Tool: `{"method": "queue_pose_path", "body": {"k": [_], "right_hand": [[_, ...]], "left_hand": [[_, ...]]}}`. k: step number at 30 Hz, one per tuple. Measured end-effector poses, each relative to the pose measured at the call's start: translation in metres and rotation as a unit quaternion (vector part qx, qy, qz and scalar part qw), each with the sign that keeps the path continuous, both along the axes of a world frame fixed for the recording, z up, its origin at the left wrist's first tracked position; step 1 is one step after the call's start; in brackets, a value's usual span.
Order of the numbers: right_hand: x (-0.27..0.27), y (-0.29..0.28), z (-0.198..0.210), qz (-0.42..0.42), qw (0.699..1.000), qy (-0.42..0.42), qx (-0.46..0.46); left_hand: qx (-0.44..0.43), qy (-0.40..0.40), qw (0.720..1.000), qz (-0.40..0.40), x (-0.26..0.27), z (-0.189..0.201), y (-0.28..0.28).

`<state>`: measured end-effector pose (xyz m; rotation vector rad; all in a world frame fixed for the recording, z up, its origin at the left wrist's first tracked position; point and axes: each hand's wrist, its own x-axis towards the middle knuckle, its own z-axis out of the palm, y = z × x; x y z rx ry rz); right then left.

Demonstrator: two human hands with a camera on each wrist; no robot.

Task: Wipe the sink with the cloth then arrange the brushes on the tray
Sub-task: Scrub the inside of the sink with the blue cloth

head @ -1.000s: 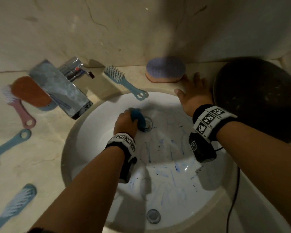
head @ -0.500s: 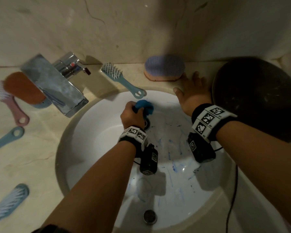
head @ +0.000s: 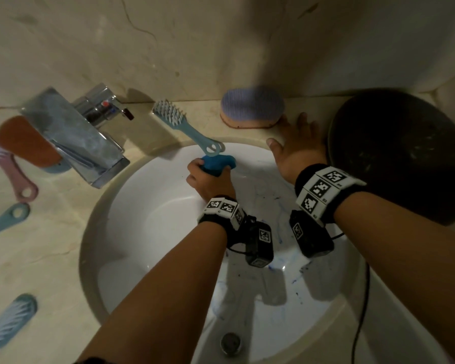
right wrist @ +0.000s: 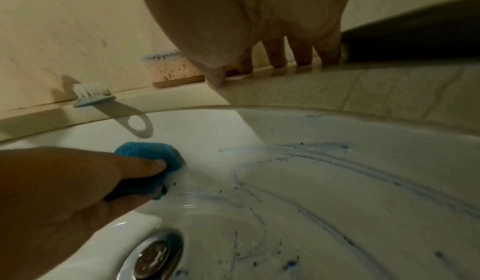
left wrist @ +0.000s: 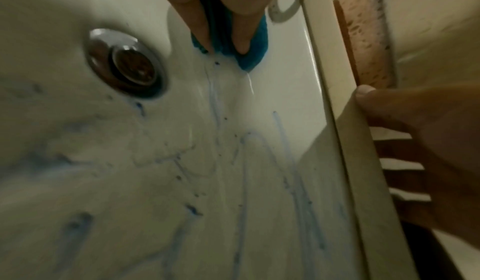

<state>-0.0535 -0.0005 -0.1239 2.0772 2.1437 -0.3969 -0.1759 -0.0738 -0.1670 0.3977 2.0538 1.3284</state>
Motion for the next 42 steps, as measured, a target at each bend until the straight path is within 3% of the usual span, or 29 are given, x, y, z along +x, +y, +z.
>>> {"method": "queue_pose_path", "body": {"k": [3, 7, 11, 15, 18, 23, 28, 31, 34, 39, 41, 42], "right_hand": [[0.000, 0.001, -0.001, -0.001, 1.000, -0.013, -0.010], [0.000, 0.003, 0.001, 0.005, 1.000, -0.021, -0.015], [0.000, 0.003, 0.004, -0.001, 1.000, -0.005, -0.025], [0.000, 0.000, 0.005, -0.001, 1.000, 0.001, -0.015], [0.001, 0.000, 0.004, 0.002, 1.000, -0.004, -0.017], [0.004, 0.007, -0.006, 0.025, 0.999, -0.032, -0.008], [0.007, 0.011, -0.016, 0.032, 0.999, -0.028, 0.004], [0.008, 0.011, -0.019, 0.036, 0.999, -0.028, 0.017], [0.007, 0.010, -0.017, 0.036, 0.999, -0.031, 0.019], [0.007, 0.010, -0.016, 0.041, 0.998, -0.040, 0.021], [0.007, 0.010, -0.016, 0.039, 0.999, -0.036, 0.011], [0.007, 0.009, -0.016, 0.035, 0.999, -0.032, 0.010]], "left_hand": [[-0.025, -0.036, 0.999, 0.022, 0.016, -0.001, 0.011], [-0.063, -0.021, 0.994, -0.081, 0.039, -0.005, 0.009], [-0.050, 0.044, 0.987, -0.148, 0.020, -0.012, 0.001], [-0.016, 0.103, 0.990, -0.090, -0.005, -0.015, -0.003], [-0.015, 0.065, 0.997, -0.042, 0.002, -0.010, 0.003], [-0.015, 0.036, 0.991, -0.126, 0.024, -0.012, 0.010], [0.018, 0.182, 0.932, -0.312, -0.014, -0.017, -0.008], [0.019, 0.177, 0.927, -0.331, -0.053, -0.014, -0.020], [-0.034, 0.218, 0.912, -0.347, -0.083, -0.016, -0.032], [-0.095, 0.252, 0.880, -0.391, -0.087, -0.027, -0.039], [-0.131, 0.255, 0.845, -0.452, -0.080, -0.035, -0.040], [-0.160, 0.295, 0.797, -0.502, -0.078, -0.039, -0.043]]}}
